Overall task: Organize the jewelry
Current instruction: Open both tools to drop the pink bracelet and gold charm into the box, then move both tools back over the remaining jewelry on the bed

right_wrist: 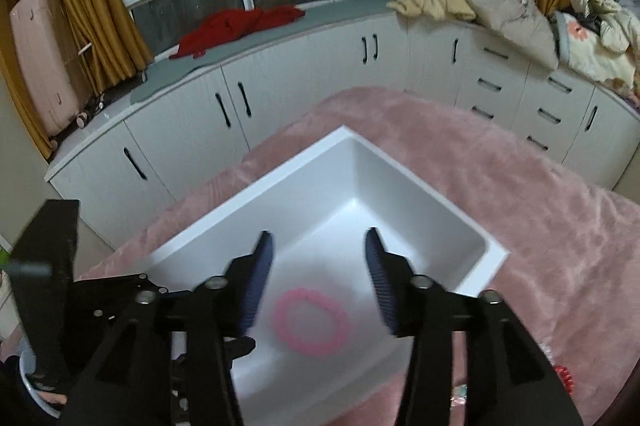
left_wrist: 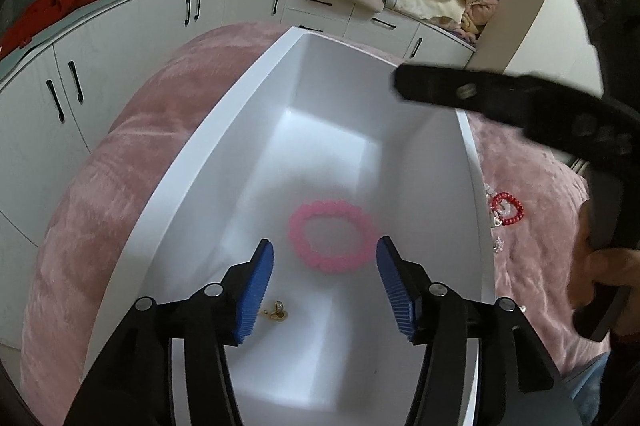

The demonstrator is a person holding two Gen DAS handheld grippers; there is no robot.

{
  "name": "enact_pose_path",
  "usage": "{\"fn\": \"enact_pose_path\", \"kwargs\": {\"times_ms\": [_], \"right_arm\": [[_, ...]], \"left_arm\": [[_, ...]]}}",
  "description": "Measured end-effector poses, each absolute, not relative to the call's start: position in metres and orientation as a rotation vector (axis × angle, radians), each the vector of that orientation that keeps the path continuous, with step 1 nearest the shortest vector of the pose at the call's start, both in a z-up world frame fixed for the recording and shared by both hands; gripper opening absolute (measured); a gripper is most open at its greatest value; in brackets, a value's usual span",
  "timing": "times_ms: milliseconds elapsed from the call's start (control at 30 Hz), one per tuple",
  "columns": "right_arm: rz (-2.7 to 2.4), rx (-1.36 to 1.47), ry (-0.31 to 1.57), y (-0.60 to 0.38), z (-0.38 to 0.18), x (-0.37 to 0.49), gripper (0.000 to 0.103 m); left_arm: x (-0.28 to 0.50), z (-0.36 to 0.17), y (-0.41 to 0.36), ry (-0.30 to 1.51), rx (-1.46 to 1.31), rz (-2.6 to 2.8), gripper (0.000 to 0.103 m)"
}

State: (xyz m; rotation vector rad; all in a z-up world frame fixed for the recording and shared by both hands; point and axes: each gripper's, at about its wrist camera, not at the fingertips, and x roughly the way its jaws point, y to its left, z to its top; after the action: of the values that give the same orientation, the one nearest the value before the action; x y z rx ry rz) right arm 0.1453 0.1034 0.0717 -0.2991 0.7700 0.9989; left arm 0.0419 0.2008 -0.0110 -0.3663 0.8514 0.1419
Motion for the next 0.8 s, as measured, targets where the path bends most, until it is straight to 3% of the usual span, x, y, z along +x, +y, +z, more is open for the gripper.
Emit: {"fn": "enact_pose_path", "kwargs": {"times_ms": [133,200,367,500,600,800], "right_arm": [[0.993,-0.285,0.726,0.079,0.096,0.145,0.053],[0.983,-0.277,0.702,0.063,0.108,0.144,0.062],[0.941,-0.277,0.655,0.018,0.131,0.144,0.070],[0.881,-0.296,0.617,-0.018,0.137,0.143,0.083],[0.835,-0.290,0.616,-0.045,0.134,0.146,0.084],[0.755,-0.223,0.627,-0.099,0.117,0.157,0.087]], "left_arm": [[0.041,-0.005,0.196,0.838,-0.336,0.139,0.069],[0.040,-0.001,0.191,0.830,-0.314,0.139,0.072],[0.038,0.007,0.187,0.802,-0.304,0.128,0.079],[0.032,0.021,0.181,0.727,-0.296,0.116,0.082],[0.023,0.037,0.172,0.625,-0.308,0.056,0.089],[0.029,0.048,0.135,0.587,-0.218,-0.001,0.091]]}}
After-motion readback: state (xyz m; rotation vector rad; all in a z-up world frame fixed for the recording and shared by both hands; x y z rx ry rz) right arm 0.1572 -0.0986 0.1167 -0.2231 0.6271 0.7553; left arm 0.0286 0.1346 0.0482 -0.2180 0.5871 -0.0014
